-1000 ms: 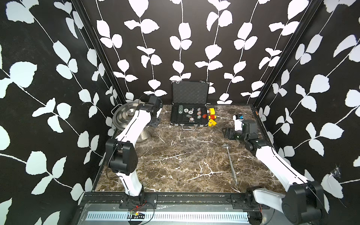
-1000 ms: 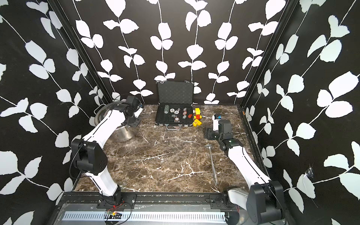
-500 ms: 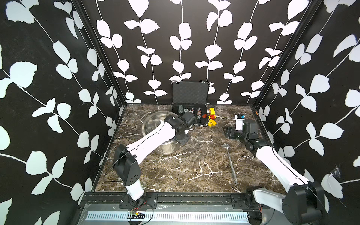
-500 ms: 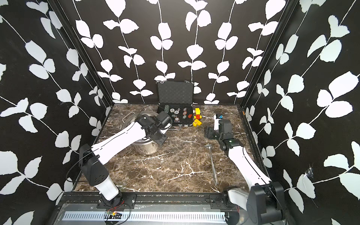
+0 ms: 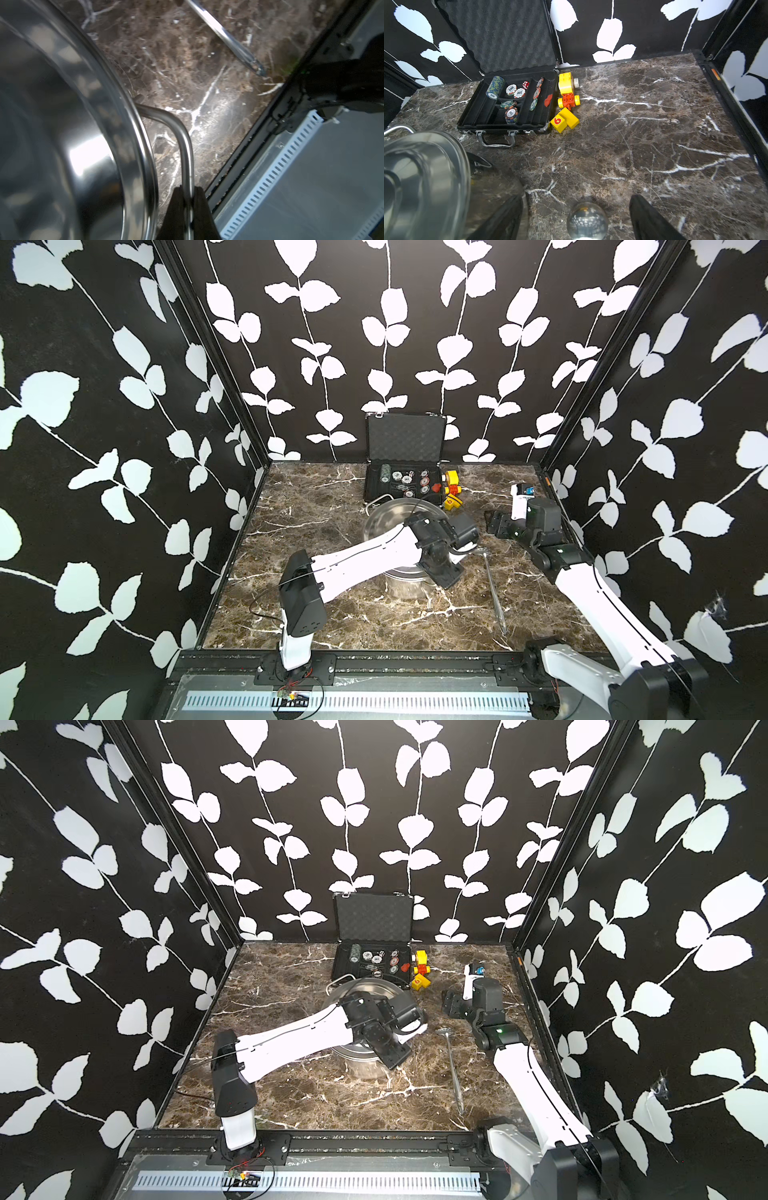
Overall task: Stir the soup with a spoon
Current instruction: Move the pan to the center of the board, then pick up the lid from the pan.
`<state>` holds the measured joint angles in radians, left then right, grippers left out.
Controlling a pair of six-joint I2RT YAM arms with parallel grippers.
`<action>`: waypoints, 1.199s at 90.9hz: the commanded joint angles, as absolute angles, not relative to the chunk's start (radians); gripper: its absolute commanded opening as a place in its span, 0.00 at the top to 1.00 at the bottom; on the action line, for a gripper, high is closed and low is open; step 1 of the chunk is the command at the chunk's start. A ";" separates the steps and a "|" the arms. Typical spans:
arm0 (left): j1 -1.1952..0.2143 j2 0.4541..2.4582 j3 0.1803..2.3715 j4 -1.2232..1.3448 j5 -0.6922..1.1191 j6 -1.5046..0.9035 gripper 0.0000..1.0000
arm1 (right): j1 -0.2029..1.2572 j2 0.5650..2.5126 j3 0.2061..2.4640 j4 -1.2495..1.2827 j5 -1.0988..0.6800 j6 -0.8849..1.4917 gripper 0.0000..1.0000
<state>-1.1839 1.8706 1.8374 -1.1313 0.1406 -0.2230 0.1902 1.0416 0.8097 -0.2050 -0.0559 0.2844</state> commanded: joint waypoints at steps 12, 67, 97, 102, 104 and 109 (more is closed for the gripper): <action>-1.205 1.857 1.856 -1.068 0.230 -0.178 0.81 | 0.195 0.994 0.796 -0.227 -0.025 0.279 0.17; -1.118 1.647 1.867 -1.024 -0.173 -0.008 0.01 | 0.194 0.985 0.837 -0.282 -0.078 0.276 0.16; -0.986 1.696 1.914 -1.136 -0.171 -0.091 0.01 | 0.195 1.008 0.859 -0.283 -0.089 0.280 0.16; -0.985 1.721 1.930 -1.160 -0.146 -0.090 0.01 | 0.194 1.011 0.859 -0.279 -0.089 0.283 0.16; -0.984 1.734 1.937 -1.170 -0.135 -0.089 0.01 | 0.194 1.012 0.859 -0.278 -0.089 0.284 0.16; -0.984 1.763 1.961 -1.203 -0.118 -0.084 0.01 | 0.194 1.014 0.858 -0.277 -0.089 0.286 0.16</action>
<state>-0.9783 1.7199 1.9118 -1.1114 -0.1616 -0.0784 0.1902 1.0088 0.8314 -0.2935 -0.0868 0.2813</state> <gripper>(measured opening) 0.987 0.843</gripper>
